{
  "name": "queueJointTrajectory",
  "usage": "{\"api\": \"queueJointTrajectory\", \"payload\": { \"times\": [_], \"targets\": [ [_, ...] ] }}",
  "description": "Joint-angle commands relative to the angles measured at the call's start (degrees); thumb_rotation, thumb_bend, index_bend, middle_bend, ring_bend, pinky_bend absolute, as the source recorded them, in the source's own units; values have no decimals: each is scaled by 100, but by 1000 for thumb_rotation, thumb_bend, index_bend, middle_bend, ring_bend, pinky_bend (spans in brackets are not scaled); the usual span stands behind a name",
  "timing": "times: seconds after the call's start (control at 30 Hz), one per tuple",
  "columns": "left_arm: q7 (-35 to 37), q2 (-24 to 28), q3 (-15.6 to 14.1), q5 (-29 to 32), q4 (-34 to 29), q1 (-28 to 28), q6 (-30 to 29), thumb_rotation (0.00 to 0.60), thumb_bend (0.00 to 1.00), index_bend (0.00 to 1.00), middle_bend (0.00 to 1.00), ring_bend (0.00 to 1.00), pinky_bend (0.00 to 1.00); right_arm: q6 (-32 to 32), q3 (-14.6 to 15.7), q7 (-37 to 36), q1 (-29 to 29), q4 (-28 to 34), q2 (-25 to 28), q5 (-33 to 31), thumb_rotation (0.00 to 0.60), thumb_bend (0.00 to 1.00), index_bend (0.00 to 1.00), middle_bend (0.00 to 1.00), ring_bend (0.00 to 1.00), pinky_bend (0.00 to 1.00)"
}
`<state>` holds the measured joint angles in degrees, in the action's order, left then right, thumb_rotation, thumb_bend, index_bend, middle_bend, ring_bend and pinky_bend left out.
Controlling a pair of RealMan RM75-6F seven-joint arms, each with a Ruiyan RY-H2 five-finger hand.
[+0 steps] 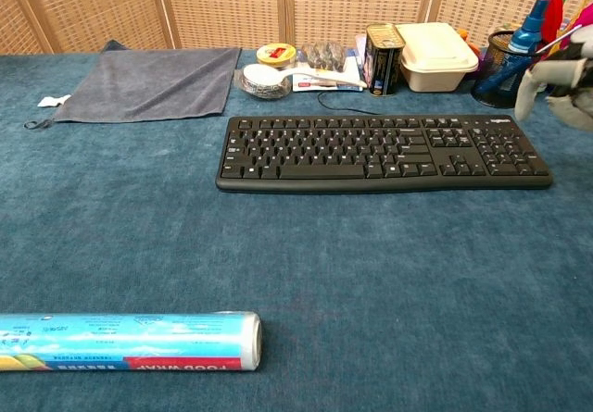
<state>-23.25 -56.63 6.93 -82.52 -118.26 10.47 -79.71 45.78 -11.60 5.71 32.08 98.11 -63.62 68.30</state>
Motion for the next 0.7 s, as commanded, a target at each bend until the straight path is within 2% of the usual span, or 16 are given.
{"api": "queueJointTrajectory", "payload": {
  "times": [0.03,0.3,0.7],
  "targets": [
    [-77,-27,1,53,-31,40,19,0,460,458,584,529,296,-142,85,432,234,-323,-268,-317,0,620,400,727,765,526],
    [-163,-92,-32,132,-37,109,39,0,460,458,584,529,296,-161,335,1139,492,-774,-588,-810,0,620,400,727,767,525],
    [-212,-145,-96,175,-17,168,38,0,461,458,584,529,296,-205,545,1406,677,-1259,-910,-1162,0,620,399,729,772,525]
  ]
}}
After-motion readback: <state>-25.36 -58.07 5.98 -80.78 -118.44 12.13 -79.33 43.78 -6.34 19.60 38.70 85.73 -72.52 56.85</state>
